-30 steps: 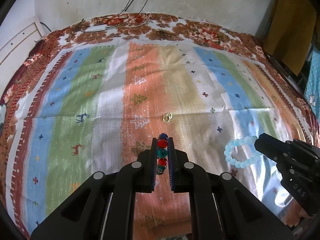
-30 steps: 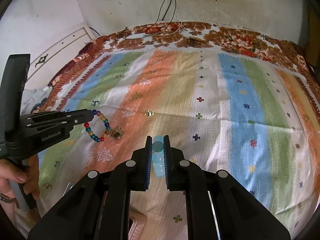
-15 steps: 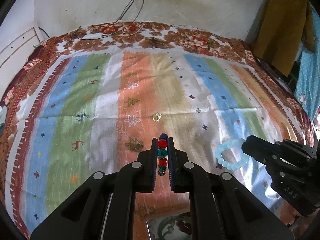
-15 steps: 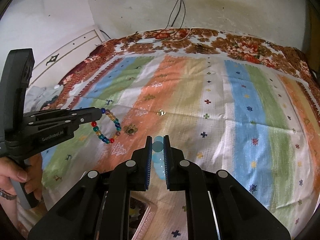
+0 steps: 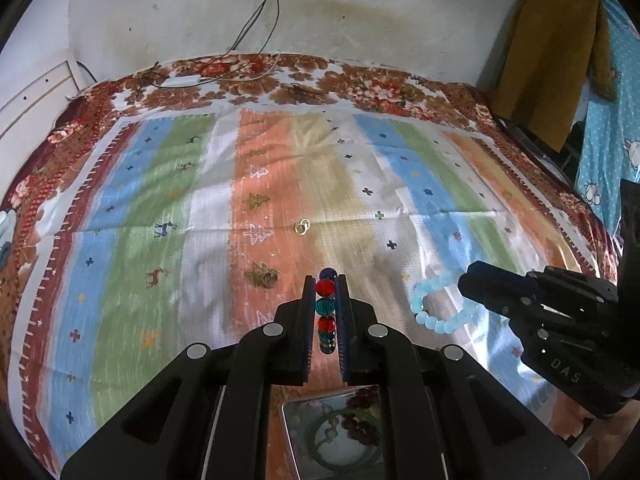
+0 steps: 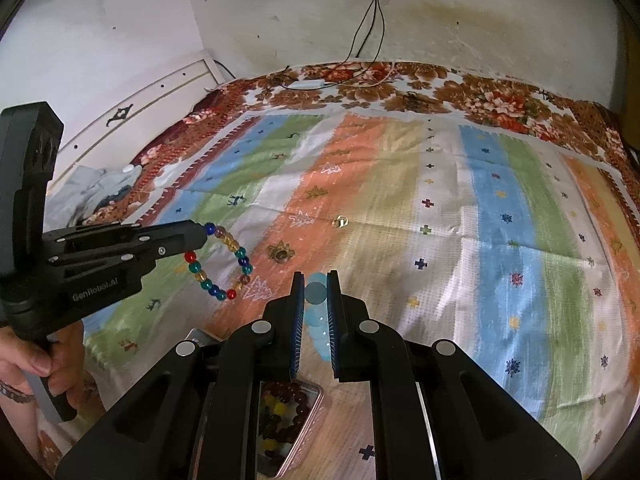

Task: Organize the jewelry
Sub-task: 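Lift both bracelets and carry them back over the tin box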

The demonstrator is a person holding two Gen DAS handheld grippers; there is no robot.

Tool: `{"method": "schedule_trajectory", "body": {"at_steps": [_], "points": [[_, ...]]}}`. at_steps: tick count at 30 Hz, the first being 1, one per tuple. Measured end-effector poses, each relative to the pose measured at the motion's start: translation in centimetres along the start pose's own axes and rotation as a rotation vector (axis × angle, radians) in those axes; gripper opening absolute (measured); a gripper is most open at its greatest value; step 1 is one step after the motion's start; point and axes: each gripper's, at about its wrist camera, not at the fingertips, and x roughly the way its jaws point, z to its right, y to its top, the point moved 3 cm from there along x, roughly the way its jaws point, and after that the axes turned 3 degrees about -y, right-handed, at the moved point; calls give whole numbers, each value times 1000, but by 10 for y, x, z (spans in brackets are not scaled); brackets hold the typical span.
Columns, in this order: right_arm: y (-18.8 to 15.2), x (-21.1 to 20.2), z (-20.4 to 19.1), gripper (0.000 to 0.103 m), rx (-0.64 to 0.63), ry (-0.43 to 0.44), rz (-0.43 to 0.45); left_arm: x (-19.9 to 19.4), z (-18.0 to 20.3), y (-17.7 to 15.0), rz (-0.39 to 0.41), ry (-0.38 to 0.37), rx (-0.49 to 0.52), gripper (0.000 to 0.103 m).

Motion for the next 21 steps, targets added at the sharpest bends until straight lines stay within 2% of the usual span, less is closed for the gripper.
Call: {"method": "schedule_trajectory", "body": {"at_steps": [21], "points": [[-30,-27,-26,12,-34,65,-9,-23,17,-31,10,-30,31,9]]}}
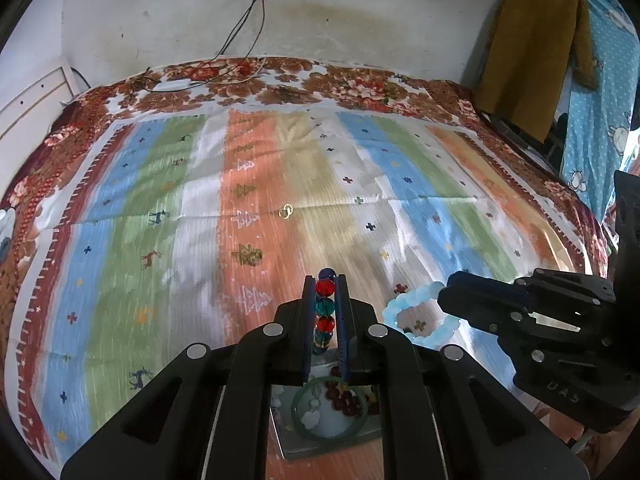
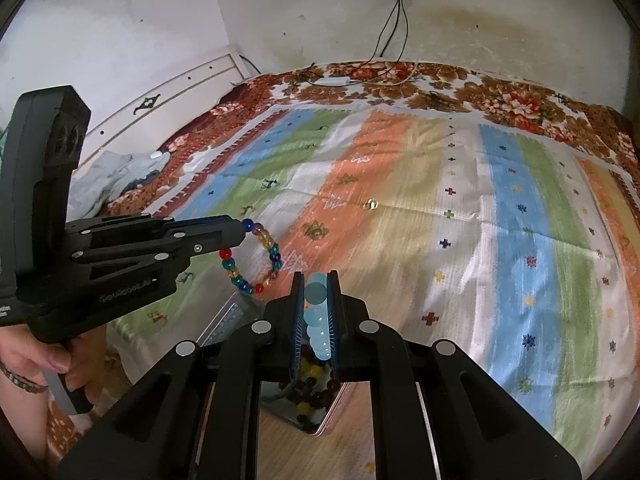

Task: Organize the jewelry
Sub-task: 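Lift both bracelets and carry them back over the tin box, then open both tools to drop the bracelets into the tin box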

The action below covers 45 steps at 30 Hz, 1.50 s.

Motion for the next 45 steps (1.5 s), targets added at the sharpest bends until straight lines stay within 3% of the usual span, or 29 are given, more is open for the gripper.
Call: {"method": "schedule_trajectory", "body": {"at_steps": [31,34,36,38,45], "points": [[-40,-14,-17,12,-32,35,-39,-17,11,-53,-38,-1,-2,9],[-40,-16,-19,19,-58,9,-23,-12,6,-55,-74,7,-32,10],[-39,-18,-18,38,-59,10,-14,-11,-1,-54,-78,20,-61,25],[-38,-18,-17,38,-55,12,-10,-14,-5,-52,-66,17,-82,34],[-38,-13,-10,44,-35,0,-19,-17,-16,-50,-54,32,-118,43]]}}
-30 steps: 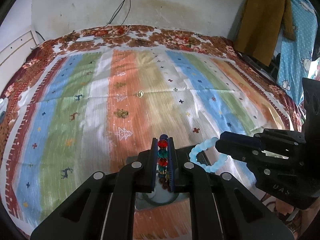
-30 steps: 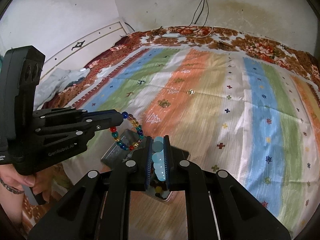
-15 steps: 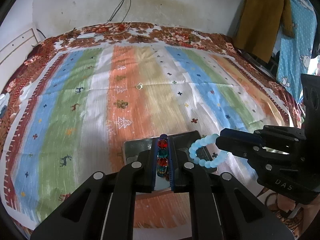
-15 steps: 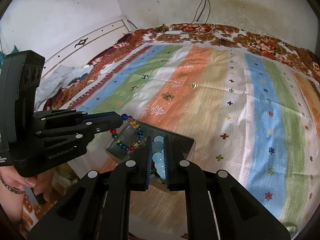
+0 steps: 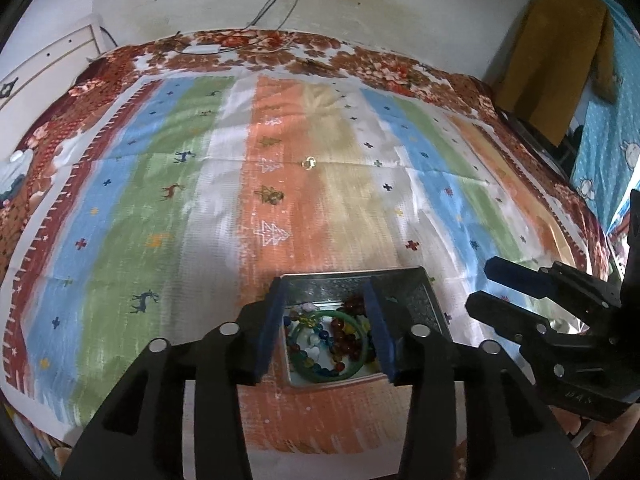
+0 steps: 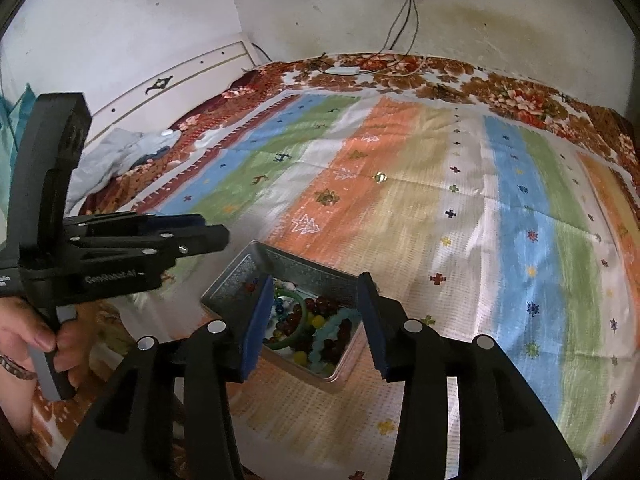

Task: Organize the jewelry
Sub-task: 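Open both tools to drop the bracelets into the tin box, then move both tools forward toward the two small gold rings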

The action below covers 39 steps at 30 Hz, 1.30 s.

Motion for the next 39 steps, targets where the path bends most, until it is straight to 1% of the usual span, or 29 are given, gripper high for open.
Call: {"method": "schedule_trajectory", "body": {"at_steps": [8,12,15,20,23,30,39], "points": [[6,10,20,52,60,-19,-13,10,-21,7,-29,53,-53,49],[11,20,28,53,74,-30,-21,17,-25,14,-40,77,-35,53],[15,26,33,53,85,-31,-28,23,-28,22,-45,92,-21,53],[26,36,42,53,110,-25,-32,38,-35,33,-79,91,-23,53],[30,42,46,53,120,-24,-38,47,-38,40,-91,109,-3,53],[41,60,51,53,97,-39,-52,68,-46,52,-136,108,12,53],[55,77,56,53,80,-39,-57,85,-46,60,-161,102,56,54]]}}
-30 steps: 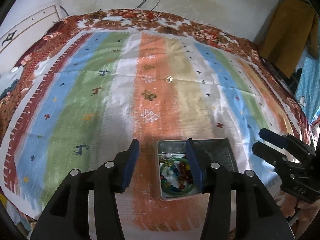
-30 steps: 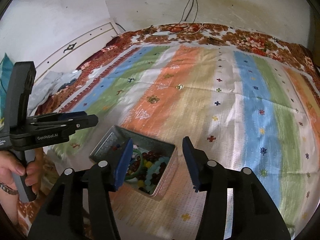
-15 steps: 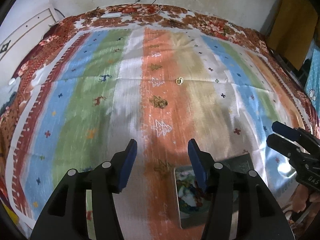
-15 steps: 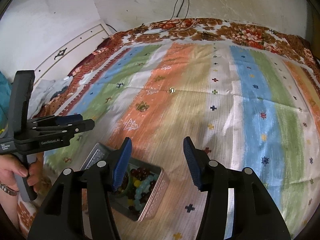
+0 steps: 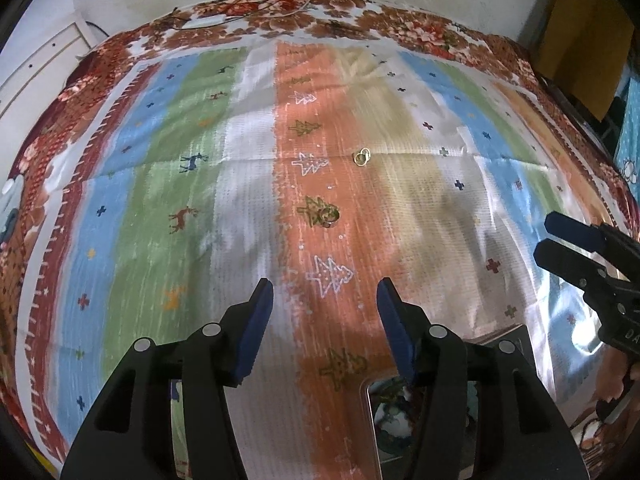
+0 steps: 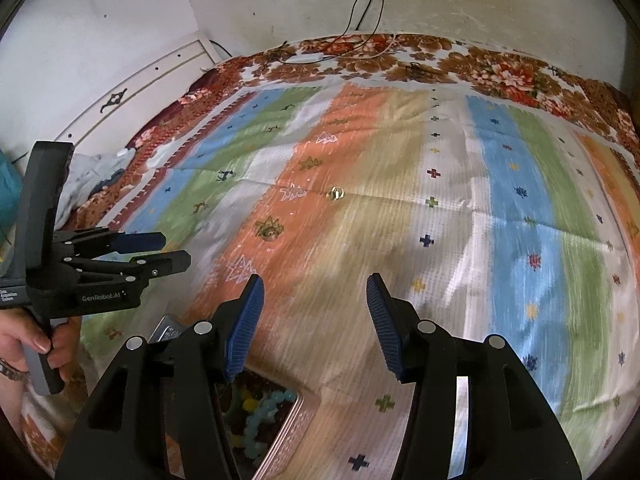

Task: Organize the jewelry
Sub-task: 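Move both tools forward toward the two small gold rings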

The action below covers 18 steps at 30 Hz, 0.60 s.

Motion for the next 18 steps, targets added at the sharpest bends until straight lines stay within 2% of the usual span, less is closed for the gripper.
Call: {"method": "schedule_trajectory", "body": {"at_steps": [3,18], "points": [[4,5,0,53,-9,0,-5,5,3,5,1,0,29,57],[23,40,1,53,-53,12,-26,32,4,26,-3,6,125,58]]}}
